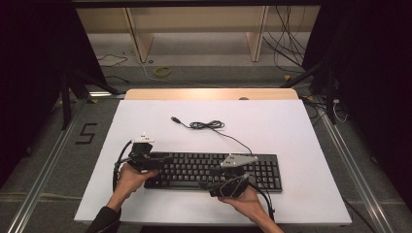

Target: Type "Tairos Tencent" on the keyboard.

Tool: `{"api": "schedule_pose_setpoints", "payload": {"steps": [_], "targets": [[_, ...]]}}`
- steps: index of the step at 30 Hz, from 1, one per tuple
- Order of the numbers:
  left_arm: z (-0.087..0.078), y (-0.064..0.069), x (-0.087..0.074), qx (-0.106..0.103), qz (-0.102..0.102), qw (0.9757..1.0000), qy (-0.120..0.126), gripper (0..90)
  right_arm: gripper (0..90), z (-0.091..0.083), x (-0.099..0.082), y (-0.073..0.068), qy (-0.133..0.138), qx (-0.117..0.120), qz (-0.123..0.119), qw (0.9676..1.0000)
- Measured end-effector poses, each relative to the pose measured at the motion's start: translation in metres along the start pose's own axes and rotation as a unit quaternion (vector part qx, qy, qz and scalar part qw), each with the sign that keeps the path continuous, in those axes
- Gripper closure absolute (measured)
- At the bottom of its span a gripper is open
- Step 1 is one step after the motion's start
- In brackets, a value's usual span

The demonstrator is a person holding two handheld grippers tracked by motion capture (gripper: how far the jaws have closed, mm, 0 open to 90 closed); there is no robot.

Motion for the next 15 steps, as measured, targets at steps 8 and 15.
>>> {"api": "schedule_pose_setpoints", "payload": {"steps": [8,15], "targets": [[0.005,0.002,0.001,-0.004,0.016,0.9998,-0.014,78.8,34.1,0.0,0.0,0.0,-0.002,0.001,-0.002,1.0],[0.011,0.004,-0.002,-0.008,0.025,0.9991,-0.035,88.6,34.1,0.001,-0.001,-0.001,-0.003,0.001,-0.003,1.0]]}}
Point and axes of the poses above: each handheld gripper's, and its own axes: z roughly forward along the jaws, x roughly out of its top, y roughly to its right, the point moved 1 cm from there along z, roughly forward along the jaws, and after that the axes turned 6 degrees about -x, right-handed, at the moved point
